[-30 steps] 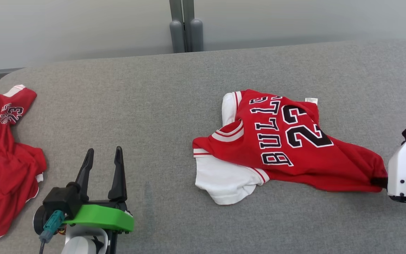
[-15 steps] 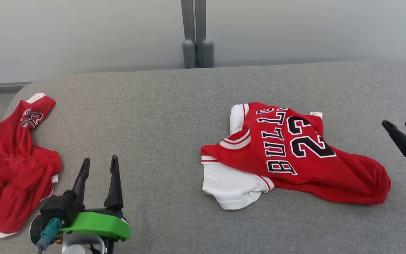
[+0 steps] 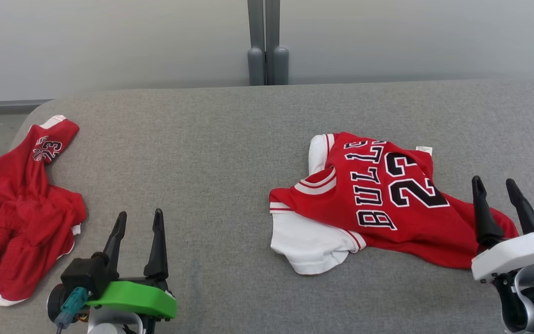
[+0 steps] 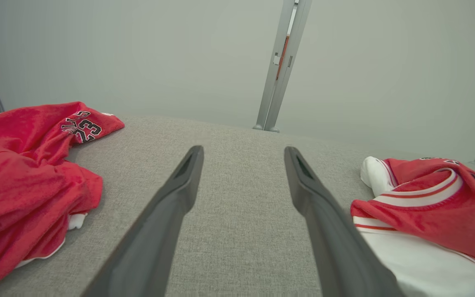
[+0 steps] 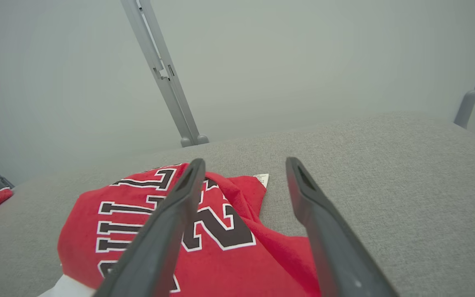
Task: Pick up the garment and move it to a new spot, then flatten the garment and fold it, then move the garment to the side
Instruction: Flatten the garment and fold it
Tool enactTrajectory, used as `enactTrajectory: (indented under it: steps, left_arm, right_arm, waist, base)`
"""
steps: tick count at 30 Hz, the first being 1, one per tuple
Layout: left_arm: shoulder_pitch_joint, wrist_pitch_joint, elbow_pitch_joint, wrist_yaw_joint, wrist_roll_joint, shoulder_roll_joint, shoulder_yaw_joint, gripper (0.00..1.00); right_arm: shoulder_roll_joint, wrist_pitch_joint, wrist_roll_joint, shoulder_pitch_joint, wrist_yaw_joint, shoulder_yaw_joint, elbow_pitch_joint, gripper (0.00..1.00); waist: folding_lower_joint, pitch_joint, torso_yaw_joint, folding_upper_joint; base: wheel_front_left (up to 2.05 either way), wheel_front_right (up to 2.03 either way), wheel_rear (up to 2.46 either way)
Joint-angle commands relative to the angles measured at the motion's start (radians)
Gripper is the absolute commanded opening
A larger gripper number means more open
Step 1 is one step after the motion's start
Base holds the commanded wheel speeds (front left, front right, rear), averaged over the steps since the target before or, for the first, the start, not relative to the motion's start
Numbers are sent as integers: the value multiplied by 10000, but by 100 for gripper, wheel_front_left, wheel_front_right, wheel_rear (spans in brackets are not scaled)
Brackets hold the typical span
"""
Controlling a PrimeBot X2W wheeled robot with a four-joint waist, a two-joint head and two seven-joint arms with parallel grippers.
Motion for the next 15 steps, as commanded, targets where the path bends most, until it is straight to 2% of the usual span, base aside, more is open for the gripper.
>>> enactTrajectory:
  steps: [1, 4, 6, 12, 15]
  left_arm:
    - [-97, 17, 45, -41, -41, 68, -49, 100]
    - [-196, 73, 48, -93, -118, 97, -155, 100]
    - [-220, 421, 58, -157, -647, 75, -332, 100]
    - [-740, 3573, 562, -291, -2041, 119, -2096, 100]
    - [-1072, 4928, 442, -298, -3282, 263, -3131, 100]
  right_arm:
    - [101, -197, -74, 103, 4, 53, 153, 100]
    - [52, -445, 3, -155, 4, 150, 425, 100]
    - [56, -542, -9, -274, 4, 208, 516, 100]
    - [-13, -560, -77, -625, 4, 325, 687, 100]
    - [-124, -475, -122, -769, 4, 506, 823, 100]
  waist:
    - [1, 30, -87, -1]
    - [1, 64, -268, -1]
    - [1, 100, -396, -1]
    - [1, 425, -736, -1]
    - [1, 588, -946, -1]
  base:
    - [0, 0, 0]
    - [0, 0, 0]
    - [0, 0, 0]
    - [0, 0, 0]
    - [0, 0, 0]
